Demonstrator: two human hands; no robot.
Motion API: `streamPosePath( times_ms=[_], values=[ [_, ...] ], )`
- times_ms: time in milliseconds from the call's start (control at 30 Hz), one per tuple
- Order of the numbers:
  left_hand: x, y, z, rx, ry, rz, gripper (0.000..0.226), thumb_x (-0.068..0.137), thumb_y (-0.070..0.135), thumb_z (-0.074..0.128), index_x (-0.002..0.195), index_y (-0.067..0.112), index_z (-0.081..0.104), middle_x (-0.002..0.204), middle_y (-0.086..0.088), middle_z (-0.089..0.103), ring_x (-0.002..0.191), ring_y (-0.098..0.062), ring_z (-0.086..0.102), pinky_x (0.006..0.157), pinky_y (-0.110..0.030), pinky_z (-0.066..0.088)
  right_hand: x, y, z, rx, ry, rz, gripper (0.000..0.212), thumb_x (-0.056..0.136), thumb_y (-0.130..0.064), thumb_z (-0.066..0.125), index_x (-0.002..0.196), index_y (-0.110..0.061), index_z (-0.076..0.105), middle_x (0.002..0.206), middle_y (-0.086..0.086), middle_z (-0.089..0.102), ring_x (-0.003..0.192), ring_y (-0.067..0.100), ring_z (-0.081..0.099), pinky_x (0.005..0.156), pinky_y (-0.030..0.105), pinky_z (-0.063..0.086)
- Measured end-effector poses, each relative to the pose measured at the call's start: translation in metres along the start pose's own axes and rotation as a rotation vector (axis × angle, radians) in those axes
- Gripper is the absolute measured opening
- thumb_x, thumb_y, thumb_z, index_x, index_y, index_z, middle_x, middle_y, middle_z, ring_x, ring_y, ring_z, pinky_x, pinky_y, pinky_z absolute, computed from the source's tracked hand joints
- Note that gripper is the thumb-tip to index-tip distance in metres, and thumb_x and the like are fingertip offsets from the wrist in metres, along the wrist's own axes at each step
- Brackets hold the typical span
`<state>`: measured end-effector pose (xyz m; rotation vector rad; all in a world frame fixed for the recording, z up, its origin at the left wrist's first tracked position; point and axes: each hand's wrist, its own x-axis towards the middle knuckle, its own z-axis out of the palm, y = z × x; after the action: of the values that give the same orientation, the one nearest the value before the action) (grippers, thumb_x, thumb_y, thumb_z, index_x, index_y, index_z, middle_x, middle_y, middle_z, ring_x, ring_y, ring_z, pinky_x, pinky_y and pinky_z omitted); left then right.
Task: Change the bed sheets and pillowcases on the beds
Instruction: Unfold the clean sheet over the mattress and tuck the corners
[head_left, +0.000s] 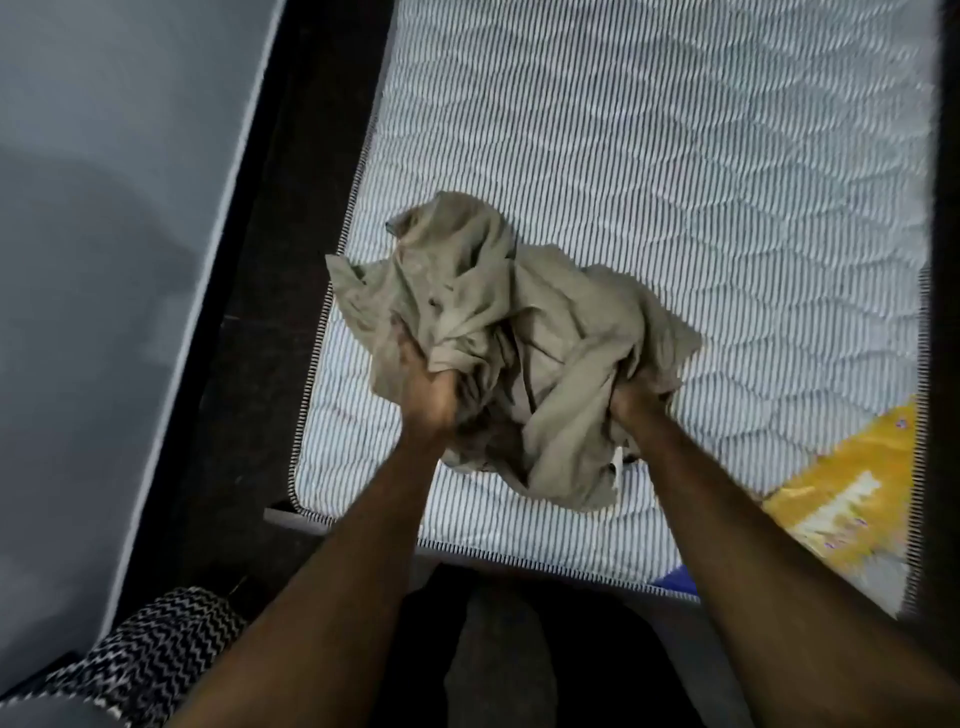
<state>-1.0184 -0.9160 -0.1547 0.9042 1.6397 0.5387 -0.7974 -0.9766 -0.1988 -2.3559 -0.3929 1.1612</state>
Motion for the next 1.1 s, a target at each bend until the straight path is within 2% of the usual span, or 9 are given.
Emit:
streamPosePath(
  times_ms=[100, 167, 267, 367, 533, 633, 800, 933, 1100],
  values=[
    [0.021, -0.044, 0.032, 0.13, -0.182, 0.022, 0.035, 0.097, 0.027, 0.054, 0.132, 0.032, 0.052, 0.111, 0.003, 0.066, 0.107, -0.003, 0.064, 0.103, -0.031, 0.052, 0.003, 0.023, 0.032, -0.153, -0.021, -0.075, 0.065, 0.096, -0.045, 0.052, 0.15, -0.013, 0.035, 0.148, 0.021, 0.045, 0.133, 0.042, 0.046, 0.11, 0.049, 0.038],
    [0.027, -0.072, 0.055, 0.129, -0.134, -0.047, 0.012, 0.103, 0.017, 0.05, 0.107, 0.024, 0.059, 0.077, -0.003, 0.061, 0.072, -0.002, 0.067, 0.064, -0.017, 0.056, 0.008, 0.039, 0.038, -0.265, -0.1, -0.171, 0.061, 0.095, -0.045, 0.049, 0.143, -0.008, 0.045, 0.144, 0.023, 0.05, 0.13, 0.043, 0.049, 0.106, 0.048, 0.04],
    [0.0, -0.078, 0.072, -0.077, -0.088, -0.28, 0.018, 0.096, 0.015, 0.063, 0.113, 0.01, 0.065, 0.104, -0.009, 0.071, 0.095, -0.024, 0.069, 0.082, -0.032, 0.056, 0.0, 0.043, 0.024, -0.387, -0.245, -0.144, 0.06, 0.095, -0.051, 0.041, 0.131, -0.006, 0.057, 0.136, 0.022, 0.055, 0.132, 0.042, 0.048, 0.11, 0.046, 0.037],
    [-0.04, -0.065, 0.059, -0.133, -0.114, -0.317, 0.026, 0.09, 0.019, 0.069, 0.116, 0.011, 0.068, 0.112, -0.007, 0.072, 0.105, -0.026, 0.067, 0.081, -0.029, 0.054, -0.021, 0.051, -0.002, -0.51, -0.462, 0.015, 0.025, 0.105, -0.021, 0.047, 0.113, -0.005, 0.063, 0.109, 0.01, 0.062, 0.116, 0.028, 0.054, 0.106, 0.041, 0.04],
    [-0.062, 0.006, 0.046, -0.255, -0.109, -0.183, 0.03, 0.091, 0.026, 0.07, 0.117, 0.011, 0.071, 0.108, -0.002, 0.075, 0.102, -0.02, 0.07, 0.084, -0.031, 0.059, -0.05, -0.003, -0.034, -0.165, -0.33, -0.032, 0.044, 0.095, -0.05, 0.049, 0.119, -0.017, 0.067, 0.118, 0.014, 0.067, 0.107, 0.031, 0.063, 0.097, 0.048, 0.051],
    [-0.047, 0.052, 0.043, -0.218, -0.092, -0.085, 0.051, 0.078, 0.047, 0.074, 0.113, 0.009, 0.074, 0.109, -0.003, 0.076, 0.106, -0.023, 0.071, 0.097, -0.046, 0.056, -0.069, -0.06, -0.059, -0.036, -0.272, -0.112, 0.044, 0.091, -0.052, 0.053, 0.116, -0.019, 0.069, 0.115, 0.004, 0.069, 0.103, 0.022, 0.063, 0.091, 0.037, 0.05],
    [-0.061, 0.1, 0.039, -0.227, -0.1, -0.038, 0.055, 0.072, 0.05, 0.075, 0.11, 0.01, 0.074, 0.106, -0.002, 0.077, 0.102, -0.022, 0.072, 0.097, -0.049, 0.056, -0.047, -0.076, -0.085, -0.02, -0.254, -0.14, 0.057, 0.08, -0.066, 0.05, 0.111, -0.023, 0.07, 0.114, 0.009, 0.071, 0.105, 0.028, 0.066, 0.097, 0.05, 0.052],
    [-0.089, 0.082, 0.036, -0.24, -0.098, -0.136, 0.059, 0.074, 0.046, 0.078, 0.117, 0.007, 0.072, 0.109, -0.005, 0.075, 0.101, -0.024, 0.071, 0.097, -0.047, 0.056, -0.099, -0.067, -0.092, -0.283, -0.19, -0.168, 0.044, 0.103, -0.04, 0.043, 0.122, -0.008, 0.066, 0.125, 0.02, 0.065, 0.113, 0.033, 0.062, 0.098, 0.04, 0.048],
    [-0.131, 0.028, 0.025, -0.249, -0.143, -0.357, 0.057, 0.077, 0.039, 0.081, 0.12, 0.004, 0.07, 0.11, -0.01, 0.075, 0.102, -0.029, 0.071, 0.096, -0.051, 0.056, -0.143, -0.015, -0.088, -0.301, -0.251, 0.073, 0.046, 0.106, -0.038, 0.041, 0.131, -0.006, 0.06, 0.137, 0.015, 0.057, 0.125, 0.034, 0.054, 0.105, 0.039, 0.042]
  ],
)
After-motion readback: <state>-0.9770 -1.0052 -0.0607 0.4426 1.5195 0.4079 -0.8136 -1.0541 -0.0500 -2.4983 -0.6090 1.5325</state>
